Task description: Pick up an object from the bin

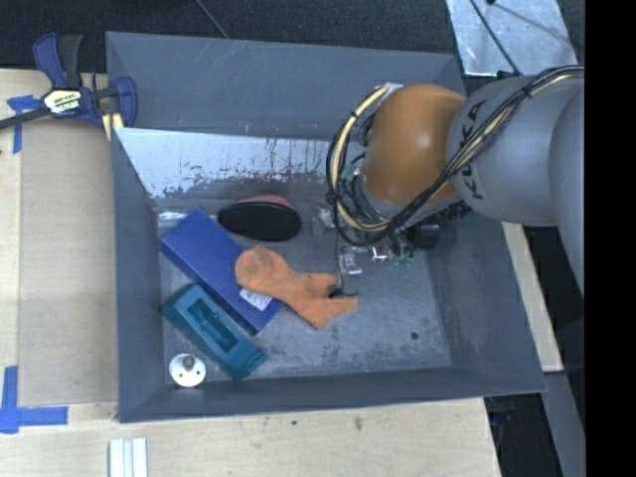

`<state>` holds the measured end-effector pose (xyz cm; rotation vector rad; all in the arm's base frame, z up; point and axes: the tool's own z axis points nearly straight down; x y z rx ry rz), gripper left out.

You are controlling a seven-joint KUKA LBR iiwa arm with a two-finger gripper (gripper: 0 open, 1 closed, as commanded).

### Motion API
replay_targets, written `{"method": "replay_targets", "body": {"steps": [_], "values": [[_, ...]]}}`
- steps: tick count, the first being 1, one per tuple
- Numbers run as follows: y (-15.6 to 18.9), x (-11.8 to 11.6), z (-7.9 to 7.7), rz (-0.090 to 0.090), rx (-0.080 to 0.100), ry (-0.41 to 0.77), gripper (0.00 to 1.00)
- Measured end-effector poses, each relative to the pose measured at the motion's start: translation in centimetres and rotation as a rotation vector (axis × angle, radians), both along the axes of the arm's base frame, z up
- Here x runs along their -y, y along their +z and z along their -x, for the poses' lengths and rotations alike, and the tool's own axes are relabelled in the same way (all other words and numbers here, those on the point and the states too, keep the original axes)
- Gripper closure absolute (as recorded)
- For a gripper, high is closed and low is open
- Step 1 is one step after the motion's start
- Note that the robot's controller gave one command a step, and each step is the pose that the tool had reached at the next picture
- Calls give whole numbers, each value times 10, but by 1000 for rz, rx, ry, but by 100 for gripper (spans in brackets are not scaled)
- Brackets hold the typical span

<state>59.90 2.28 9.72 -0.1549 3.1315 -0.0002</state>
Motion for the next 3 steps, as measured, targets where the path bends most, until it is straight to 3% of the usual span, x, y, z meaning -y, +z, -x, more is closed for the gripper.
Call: {"method": "replay_targets", "body": {"steps": [1, 2, 3], "values": [[-26, -8, 24, -1, -2, -165, 100], [-26, -8, 24, -1, -2, -165, 100], [176, -11, 56, 0, -5, -114, 100]]}}
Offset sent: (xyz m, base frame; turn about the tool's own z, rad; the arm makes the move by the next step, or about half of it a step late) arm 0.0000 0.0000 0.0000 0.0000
